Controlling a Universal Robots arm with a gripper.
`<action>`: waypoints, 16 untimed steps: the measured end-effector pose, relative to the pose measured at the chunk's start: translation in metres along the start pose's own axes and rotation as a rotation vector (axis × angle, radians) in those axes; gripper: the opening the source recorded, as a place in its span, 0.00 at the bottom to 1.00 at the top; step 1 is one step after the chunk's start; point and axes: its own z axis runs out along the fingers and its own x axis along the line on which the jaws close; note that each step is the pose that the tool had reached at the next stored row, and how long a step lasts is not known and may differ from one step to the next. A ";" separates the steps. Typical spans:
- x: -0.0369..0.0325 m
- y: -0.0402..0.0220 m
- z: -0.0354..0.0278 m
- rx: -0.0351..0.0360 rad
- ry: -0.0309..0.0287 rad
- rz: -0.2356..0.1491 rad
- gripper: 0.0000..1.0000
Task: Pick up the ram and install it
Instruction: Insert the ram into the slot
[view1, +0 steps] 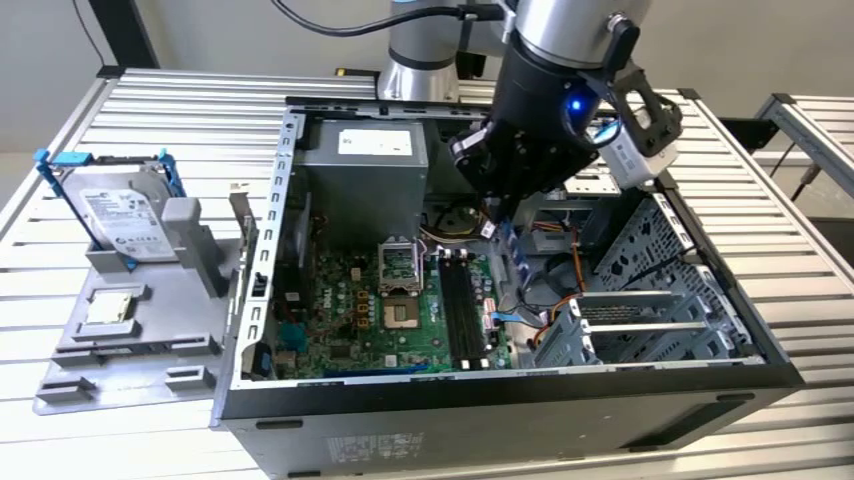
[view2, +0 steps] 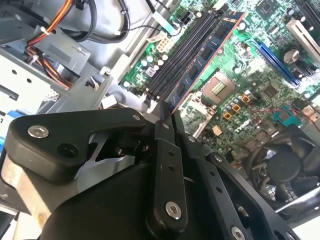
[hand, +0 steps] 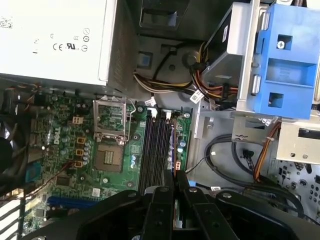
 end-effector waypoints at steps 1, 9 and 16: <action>0.0000 -0.0001 0.0018 0.0001 -0.0001 0.003 0.00; 0.0007 -0.0012 0.0163 0.0007 -0.0057 0.012 0.00; 0.0023 -0.0016 0.0289 0.0012 -0.0086 0.074 0.00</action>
